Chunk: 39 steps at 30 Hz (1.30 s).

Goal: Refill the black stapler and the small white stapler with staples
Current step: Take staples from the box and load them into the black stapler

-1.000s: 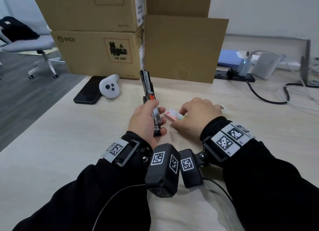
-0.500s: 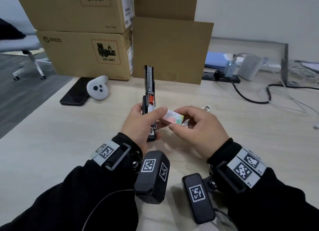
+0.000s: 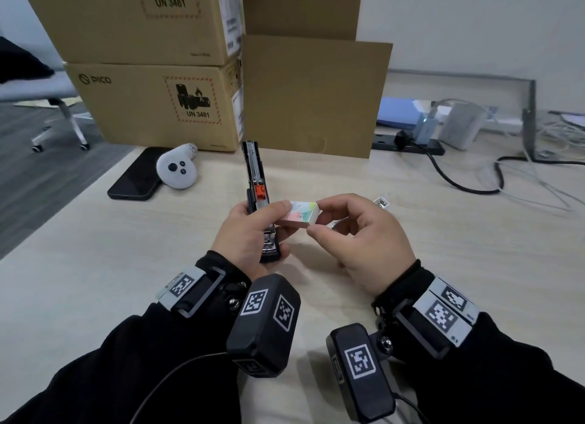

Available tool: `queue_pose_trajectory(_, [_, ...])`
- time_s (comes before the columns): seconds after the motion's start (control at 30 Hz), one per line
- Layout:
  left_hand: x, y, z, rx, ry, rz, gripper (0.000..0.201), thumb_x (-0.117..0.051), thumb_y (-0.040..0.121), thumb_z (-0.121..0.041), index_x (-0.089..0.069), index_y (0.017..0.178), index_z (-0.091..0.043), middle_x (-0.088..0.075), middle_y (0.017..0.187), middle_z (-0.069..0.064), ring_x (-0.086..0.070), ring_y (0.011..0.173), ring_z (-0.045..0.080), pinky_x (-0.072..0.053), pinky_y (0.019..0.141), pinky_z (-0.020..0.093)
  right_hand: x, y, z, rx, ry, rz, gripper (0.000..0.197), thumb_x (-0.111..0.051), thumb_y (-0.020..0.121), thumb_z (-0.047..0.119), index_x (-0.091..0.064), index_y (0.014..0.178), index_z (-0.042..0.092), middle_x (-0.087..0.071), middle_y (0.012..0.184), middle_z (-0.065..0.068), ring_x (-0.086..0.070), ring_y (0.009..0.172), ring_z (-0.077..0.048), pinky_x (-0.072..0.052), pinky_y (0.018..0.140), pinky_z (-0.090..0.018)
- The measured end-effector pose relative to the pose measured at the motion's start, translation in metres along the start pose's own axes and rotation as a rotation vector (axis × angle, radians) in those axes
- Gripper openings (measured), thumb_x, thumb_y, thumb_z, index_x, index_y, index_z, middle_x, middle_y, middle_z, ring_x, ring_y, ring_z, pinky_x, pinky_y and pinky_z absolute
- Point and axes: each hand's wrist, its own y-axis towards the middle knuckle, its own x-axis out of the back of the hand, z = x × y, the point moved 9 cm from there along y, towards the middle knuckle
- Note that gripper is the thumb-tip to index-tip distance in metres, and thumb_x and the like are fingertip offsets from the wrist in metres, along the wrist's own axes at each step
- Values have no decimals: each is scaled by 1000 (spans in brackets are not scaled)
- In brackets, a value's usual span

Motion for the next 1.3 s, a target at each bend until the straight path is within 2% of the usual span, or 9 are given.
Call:
queue_pose_trajectory(0.1, [-2,-1,0,1,6,10,31,-74,85,-13,-56,111,-12,-75,74,5,-71,60,14,-41,43,21,1,-1,1,8,20,-10,22,-80,80,16,-72,98,24,-75,89,12,-59,64,-5,-48,53,-23])
queue_pose_trajectory(0.23, [-2,-2,1,2,20,11,32,-74,85,-13,-55,112,-13,-74,78,5,-71,60,13,-42,43,22,-3,-1,2,33,20,14,20,-76,78,18,-69,96,24,-73,84,17,-61,65,-5,-49,55,-26])
queue_pose_trajectory(0.37, [-4,-1,2,10,36,32,27,-72,86,-13,-55,106,-14,-74,72,3,-69,58,13,-41,41,21,-3,-1,7,66,-3,27,22,-76,81,9,-67,96,22,-69,82,24,-57,63,-1,-50,62,-23])
queue_pose_trajectory(0.5, [-7,-1,5,26,16,51,30,-71,86,-11,-53,111,-14,-73,69,4,-67,53,14,-41,39,21,-2,-2,12,99,-27,4,21,-73,76,18,-66,95,25,-67,83,26,-57,63,0,-50,67,-22])
queue_pose_trajectory(0.57, [-8,-1,4,13,0,52,32,-71,86,-10,-53,111,-14,-73,67,4,-67,52,14,-40,38,21,0,-3,14,111,-32,-17,20,-76,77,17,-66,93,24,-68,83,24,-58,63,-3,-50,67,-23])
queue_pose_trajectory(0.7, [-7,-1,3,-8,-13,32,39,-74,83,-8,-54,117,-10,-76,71,5,-70,56,15,-41,38,22,3,-3,14,109,-47,-44,22,-78,79,10,-66,88,25,-70,83,24,-61,66,-15,-50,64,-21])
queue_pose_trajectory(0.93, [-5,1,5,-4,-1,23,36,-73,84,-6,-52,113,-13,-74,69,5,-69,53,14,-42,39,22,-2,-1,10,83,-26,0,17,-70,72,22,-64,88,23,-66,77,28,-54,59,0,-47,59,-16])
queue_pose_trajectory(1.1, [-3,2,5,-18,11,0,38,-74,83,-9,-53,114,-13,-70,87,10,-68,56,14,-44,39,24,-6,0,7,73,14,31,20,-74,73,27,-64,90,23,-67,75,21,-55,60,-7,-47,59,-21])
queue_pose_trajectory(1.3, [-3,1,4,-41,12,2,42,-74,84,-7,-52,119,-10,-71,82,11,-68,55,16,-44,40,25,-11,2,-5,-7,95,65,23,-73,72,38,-61,90,31,-62,65,9,-52,54,-10,-39,44,-19])
